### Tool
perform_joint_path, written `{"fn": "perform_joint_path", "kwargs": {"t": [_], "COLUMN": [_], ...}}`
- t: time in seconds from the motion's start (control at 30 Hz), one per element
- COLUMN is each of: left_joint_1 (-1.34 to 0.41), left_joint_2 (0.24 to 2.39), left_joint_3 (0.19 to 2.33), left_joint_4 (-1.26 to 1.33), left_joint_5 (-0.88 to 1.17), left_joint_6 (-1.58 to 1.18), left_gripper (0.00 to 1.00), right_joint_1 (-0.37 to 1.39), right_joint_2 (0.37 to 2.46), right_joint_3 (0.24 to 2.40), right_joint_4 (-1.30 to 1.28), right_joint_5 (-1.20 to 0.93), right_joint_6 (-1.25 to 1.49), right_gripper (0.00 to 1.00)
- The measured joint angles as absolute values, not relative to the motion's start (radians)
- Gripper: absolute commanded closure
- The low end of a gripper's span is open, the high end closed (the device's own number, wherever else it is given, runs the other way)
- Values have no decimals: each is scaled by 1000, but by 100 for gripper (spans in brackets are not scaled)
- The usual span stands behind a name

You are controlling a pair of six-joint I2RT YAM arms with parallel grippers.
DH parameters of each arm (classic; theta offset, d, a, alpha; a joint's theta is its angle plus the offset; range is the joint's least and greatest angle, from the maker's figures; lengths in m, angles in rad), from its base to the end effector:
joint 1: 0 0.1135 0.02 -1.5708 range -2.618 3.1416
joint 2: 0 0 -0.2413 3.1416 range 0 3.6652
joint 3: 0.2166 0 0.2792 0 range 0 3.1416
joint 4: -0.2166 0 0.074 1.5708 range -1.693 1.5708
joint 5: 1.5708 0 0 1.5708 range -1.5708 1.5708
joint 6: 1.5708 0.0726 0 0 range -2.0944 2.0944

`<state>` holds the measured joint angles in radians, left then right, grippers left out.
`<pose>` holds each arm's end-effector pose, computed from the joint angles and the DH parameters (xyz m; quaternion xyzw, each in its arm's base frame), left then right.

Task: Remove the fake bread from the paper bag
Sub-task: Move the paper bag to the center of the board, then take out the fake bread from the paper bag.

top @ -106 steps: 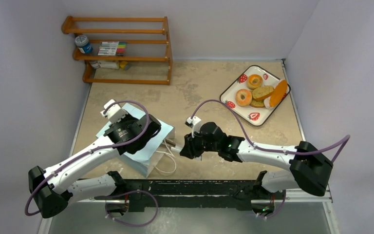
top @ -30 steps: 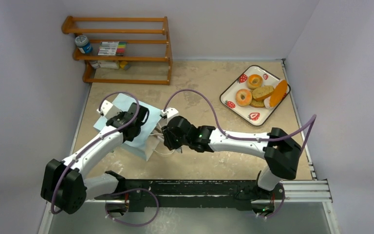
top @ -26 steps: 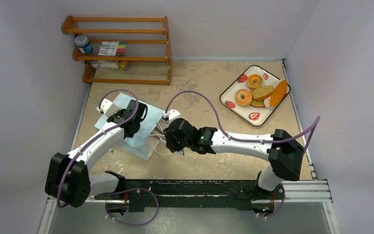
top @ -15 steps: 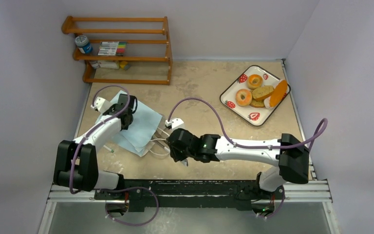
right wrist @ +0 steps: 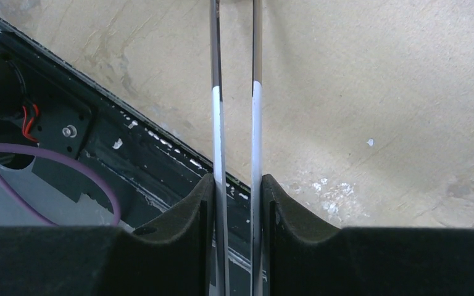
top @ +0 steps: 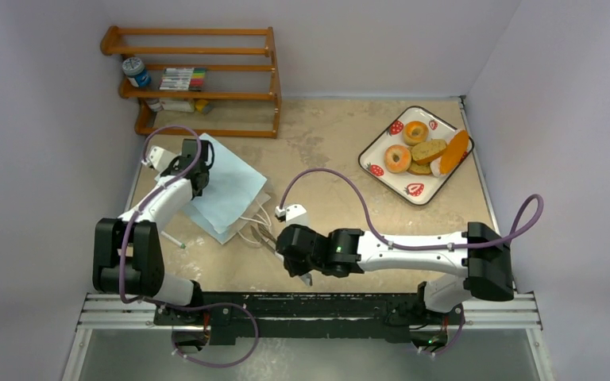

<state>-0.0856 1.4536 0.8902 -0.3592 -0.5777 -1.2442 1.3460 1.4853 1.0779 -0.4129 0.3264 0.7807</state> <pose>0.3379 0.0108 0.1508 -0.5733 0.7108 0.0242 0.4068 0.1054 0.3564 0.1966 -0.1989 0.8982 0.2426 0.3079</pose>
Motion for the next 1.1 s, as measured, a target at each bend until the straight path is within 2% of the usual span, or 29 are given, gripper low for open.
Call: {"fn": "perform_joint_path", "kwargs": {"t": [0.37, 0.6, 0.87, 1.1], "left_joint_1": [-85, -85, -85, -85], "left_joint_2": [1371, 1282, 1202, 1136], "left_joint_3": [905, 935, 944, 944], "left_joint_4": [-371, -427, -500, -551], "left_joint_5": [-501, -511, -540, -538], "left_joint_6": [-1219, -1209, -1211, -1219], "left_gripper": [66, 59, 57, 57], "right_joint_1": [1350, 1350, 1350, 1330], "right_joint_2": [1485, 1512, 1524, 1591], "right_joint_3": [1087, 1118, 1131, 1172], "right_joint_4": [-421, -394, -346, -294], "right_joint_5": [399, 403, 433, 458], "right_joint_6": [811, 781, 739, 680], "right_gripper": [89, 86, 77, 75]}}
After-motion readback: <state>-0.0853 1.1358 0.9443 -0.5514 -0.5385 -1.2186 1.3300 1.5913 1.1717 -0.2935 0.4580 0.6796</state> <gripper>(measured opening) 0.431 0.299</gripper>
